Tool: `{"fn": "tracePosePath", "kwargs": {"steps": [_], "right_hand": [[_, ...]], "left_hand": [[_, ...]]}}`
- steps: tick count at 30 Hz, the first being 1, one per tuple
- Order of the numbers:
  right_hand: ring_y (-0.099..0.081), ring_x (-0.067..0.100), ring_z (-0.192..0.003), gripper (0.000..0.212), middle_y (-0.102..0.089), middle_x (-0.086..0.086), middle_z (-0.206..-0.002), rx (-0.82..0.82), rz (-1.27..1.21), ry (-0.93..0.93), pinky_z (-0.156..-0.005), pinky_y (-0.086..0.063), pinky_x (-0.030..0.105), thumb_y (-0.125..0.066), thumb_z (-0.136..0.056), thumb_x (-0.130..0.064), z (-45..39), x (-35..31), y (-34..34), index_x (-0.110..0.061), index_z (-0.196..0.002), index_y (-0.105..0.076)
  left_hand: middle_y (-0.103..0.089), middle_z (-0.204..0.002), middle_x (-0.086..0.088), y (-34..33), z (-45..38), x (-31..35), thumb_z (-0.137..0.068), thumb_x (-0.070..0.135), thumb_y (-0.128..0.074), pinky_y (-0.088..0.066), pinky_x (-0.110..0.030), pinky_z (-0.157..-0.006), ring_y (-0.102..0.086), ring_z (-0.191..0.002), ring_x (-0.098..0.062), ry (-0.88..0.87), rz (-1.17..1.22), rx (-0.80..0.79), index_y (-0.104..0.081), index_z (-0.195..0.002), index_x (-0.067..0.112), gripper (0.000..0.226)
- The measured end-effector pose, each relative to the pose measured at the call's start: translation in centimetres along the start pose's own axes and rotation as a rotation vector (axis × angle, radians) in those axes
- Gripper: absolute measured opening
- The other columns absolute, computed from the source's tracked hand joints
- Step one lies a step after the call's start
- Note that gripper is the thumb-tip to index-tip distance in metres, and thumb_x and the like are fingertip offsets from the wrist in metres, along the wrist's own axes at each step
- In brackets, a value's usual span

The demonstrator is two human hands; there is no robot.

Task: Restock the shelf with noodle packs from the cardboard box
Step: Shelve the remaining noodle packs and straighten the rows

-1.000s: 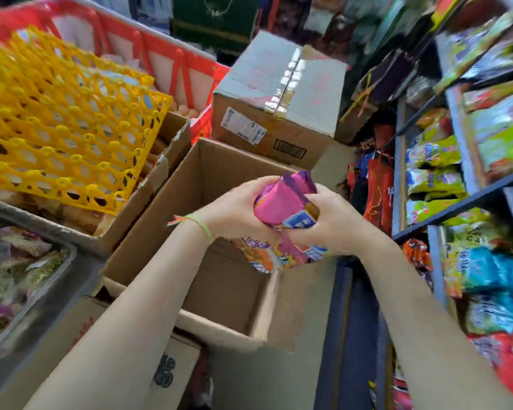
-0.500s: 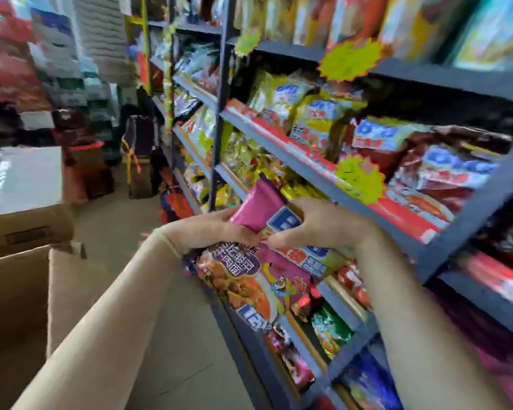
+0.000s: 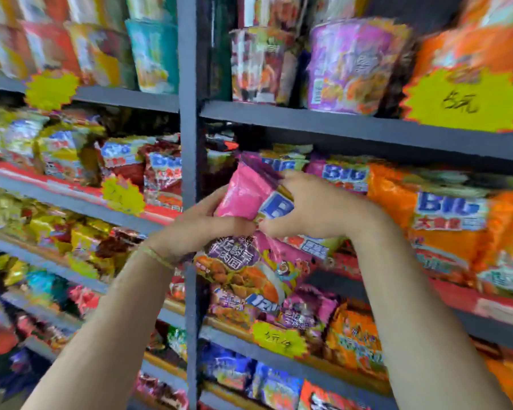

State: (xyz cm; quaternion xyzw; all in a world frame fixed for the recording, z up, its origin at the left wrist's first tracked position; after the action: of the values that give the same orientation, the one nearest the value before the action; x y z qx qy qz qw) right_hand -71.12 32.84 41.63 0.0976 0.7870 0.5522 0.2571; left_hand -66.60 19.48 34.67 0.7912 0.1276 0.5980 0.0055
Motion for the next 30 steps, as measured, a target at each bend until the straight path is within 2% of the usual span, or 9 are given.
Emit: {"fn": "tracePosePath", "kwargs": {"steps": [4, 11, 14, 16, 19, 21, 24, 26, 30], "right_hand": [[-0.059, 0.016, -0.088, 0.04, -0.049, 0.0, -0.1, 0.172, 0.008, -0.017, -0.082, -0.05, 0.043, -0.077, -0.065, -0.046, 0.1, 2.3, 3.1, -0.016, -0.088, -0.065], [-0.058, 0.015, -0.093, 0.043, -0.051, -0.005, -0.106, 0.482, 0.009, -0.05, -0.084, -0.05, 0.039, -0.077, -0.072, -0.052, 0.8, 4.6, 4.2, -0.023, -0.099, -0.059], [-0.055, 0.021, -0.112, 0.061, -0.053, 0.001, -0.123, 0.639, 0.045, -0.235, -0.09, -0.048, 0.04, -0.07, -0.079, -0.059, 1.8, 6.9, 3.7, -0.025, -0.126, -0.05], [-0.049, 0.023, -0.127, 0.085, -0.049, 0.003, -0.138, 0.525, -0.188, -0.45, -0.102, -0.044, 0.04, -0.066, -0.075, -0.071, 1.3, 10.1, 1.5, -0.021, -0.14, -0.04], [-0.05, 0.018, -0.132, 0.111, -0.053, -0.009, -0.145, 0.256, -0.702, -0.553, -0.109, -0.041, 0.05, -0.065, -0.051, -0.092, -0.4, 12.0, -3.5, -0.037, -0.144, -0.04], [-0.058, 0.011, -0.123, 0.087, -0.065, -0.014, -0.129, 0.157, -0.962, -0.462, -0.109, -0.042, 0.048, -0.075, -0.058, -0.081, -1.4, 11.0, -5.0, -0.04, -0.133, -0.055], [-0.067, 0.007, -0.109, 0.041, -0.073, -0.012, -0.113, 0.267, -0.967, -0.329, -0.102, -0.05, 0.034, -0.08, -0.078, -0.045, -2.3, 10.5, -4.5, -0.031, -0.114, -0.067], [-0.069, 0.01, -0.106, 0.048, -0.074, -0.008, -0.11, 0.43, -0.964, -0.304, -0.1, -0.051, 0.038, -0.086, -0.072, -0.039, -2.0, 11.0, -3.5, -0.029, -0.114, -0.065], [-0.067, -0.003, -0.093, 0.058, -0.068, -0.008, -0.106, 0.61, -0.841, -0.313, -0.074, -0.052, 0.013, -0.086, -0.074, -0.016, -0.6, 12.3, -2.4, -0.023, -0.118, -0.049]], "left_hand": [[-0.072, -0.11, -0.001, -1.5, -3.3, 2.5, -0.053, 0.031, -0.083, -0.052, -0.031, -0.091, -0.067, -0.098, -0.013, -0.121, -0.021, -0.003, -0.06, -0.122, 0.019, 0.073], [-0.073, -0.108, -0.015, -1.1, -6.0, 2.3, -0.06, 0.019, -0.085, -0.059, -0.039, -0.081, -0.072, -0.092, -0.029, -0.005, 0.054, -0.016, -0.058, -0.126, 0.006, 0.072], [-0.074, -0.075, -0.017, -0.5, -6.6, 0.7, -0.09, 0.015, -0.067, -0.057, -0.022, -0.065, -0.071, -0.059, -0.012, 0.167, 0.121, -0.094, -0.059, -0.126, -0.004, 0.042], [-0.065, -0.048, -0.006, -0.2, -7.1, -0.4, -0.104, 0.009, -0.042, -0.051, -0.017, -0.048, -0.062, -0.039, -0.006, 0.205, 0.195, -0.054, -0.053, -0.127, 0.0, 0.027], [-0.075, -0.076, -0.015, -0.7, -6.6, -1.0, -0.099, 0.024, -0.05, -0.059, -0.031, -0.056, -0.074, -0.064, -0.023, 0.313, 0.354, 0.028, -0.068, -0.111, 0.002, 0.03], [-0.074, -0.079, -0.017, -0.7, -7.7, -0.7, -0.1, 0.023, -0.05, -0.06, -0.033, -0.061, -0.073, -0.068, -0.027, 0.289, 0.365, 0.047, -0.069, -0.106, 0.001, 0.029], [-0.072, -0.097, -0.02, -0.4, -9.2, 1.0, -0.096, 0.023, -0.06, -0.057, -0.034, -0.083, -0.071, -0.087, -0.031, 0.179, 0.221, 0.002, -0.048, -0.14, -0.003, 0.052], [-0.076, -0.102, -0.011, -0.4, -10.4, 0.4, -0.08, 0.034, -0.074, -0.06, -0.032, -0.072, -0.075, -0.088, -0.024, 0.149, 0.211, 0.006, -0.05, -0.141, 0.009, 0.07], [-0.067, -0.129, 0.0, -2.2, -11.2, -0.5, -0.082, 0.024, -0.073, -0.053, -0.03, -0.098, -0.064, -0.119, -0.017, -0.044, -0.013, -0.193, -0.048, -0.141, 0.017, 0.064]]}}
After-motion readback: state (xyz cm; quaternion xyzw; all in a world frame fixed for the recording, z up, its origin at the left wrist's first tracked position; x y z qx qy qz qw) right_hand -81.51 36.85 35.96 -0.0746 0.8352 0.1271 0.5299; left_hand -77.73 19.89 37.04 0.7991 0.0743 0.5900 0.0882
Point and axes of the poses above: each hand's wrist, its own z-axis away from the middle knuckle, its own y-axis out of the back of the hand, x = y × z, the point moved 7 cm from there along -z, towards the middle knuckle
